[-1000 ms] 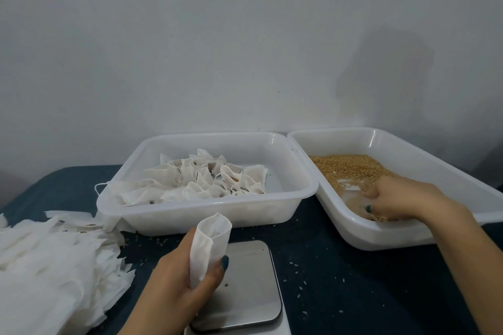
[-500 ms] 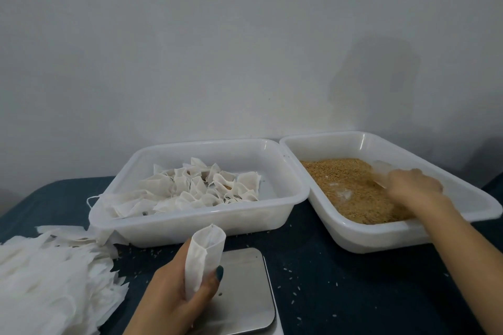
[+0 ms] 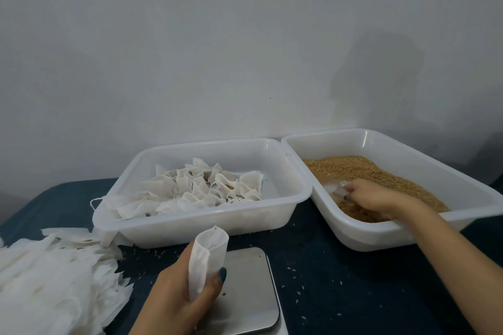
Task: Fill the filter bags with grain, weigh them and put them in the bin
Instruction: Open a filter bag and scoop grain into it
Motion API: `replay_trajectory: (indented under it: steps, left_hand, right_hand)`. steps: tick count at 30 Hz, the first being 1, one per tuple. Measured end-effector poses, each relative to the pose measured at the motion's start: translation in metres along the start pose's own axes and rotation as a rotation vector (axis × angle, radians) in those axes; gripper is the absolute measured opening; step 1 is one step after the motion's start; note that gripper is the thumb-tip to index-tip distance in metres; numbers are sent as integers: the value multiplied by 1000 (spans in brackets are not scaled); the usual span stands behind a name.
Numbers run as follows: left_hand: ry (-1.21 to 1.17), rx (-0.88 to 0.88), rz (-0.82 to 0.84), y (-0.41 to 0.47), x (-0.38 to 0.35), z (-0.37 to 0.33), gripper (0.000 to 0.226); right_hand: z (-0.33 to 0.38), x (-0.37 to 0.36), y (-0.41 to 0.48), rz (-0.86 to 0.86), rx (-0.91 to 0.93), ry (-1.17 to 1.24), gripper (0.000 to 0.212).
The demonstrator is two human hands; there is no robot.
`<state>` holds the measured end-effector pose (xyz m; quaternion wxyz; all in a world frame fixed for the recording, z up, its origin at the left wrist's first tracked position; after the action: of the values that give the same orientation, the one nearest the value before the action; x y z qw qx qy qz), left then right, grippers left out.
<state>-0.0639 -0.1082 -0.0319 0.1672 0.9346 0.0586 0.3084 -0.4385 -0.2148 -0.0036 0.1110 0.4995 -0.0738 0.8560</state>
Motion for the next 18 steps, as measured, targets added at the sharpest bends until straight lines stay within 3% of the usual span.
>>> replay_trajectory:
  steps: [3,8,18]
  left_hand:
    - [-21,10,-3,1,0,5,62]
    - [-66,-27,-15,0,-1,2,54]
    - [-56,-59,-15,0,2,-4,55]
  right_hand:
    - [-5,3,0,-8,-97,179,31]
    - [-18,15,1,-162,-223,317,29]
    - [-5,43,-18,-476,27,178,9]
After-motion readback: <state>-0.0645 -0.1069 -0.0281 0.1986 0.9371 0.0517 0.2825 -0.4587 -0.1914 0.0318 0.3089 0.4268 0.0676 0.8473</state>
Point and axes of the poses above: each hand's wrist, its own y-axis towards the middle knuckle, its own x-axis out of the back of the hand, z = x × y, the point moved 5 cm from there along y, towards the middle knuckle, and after that the axes turned 13 degrees about -z, right-handed, at the moved point
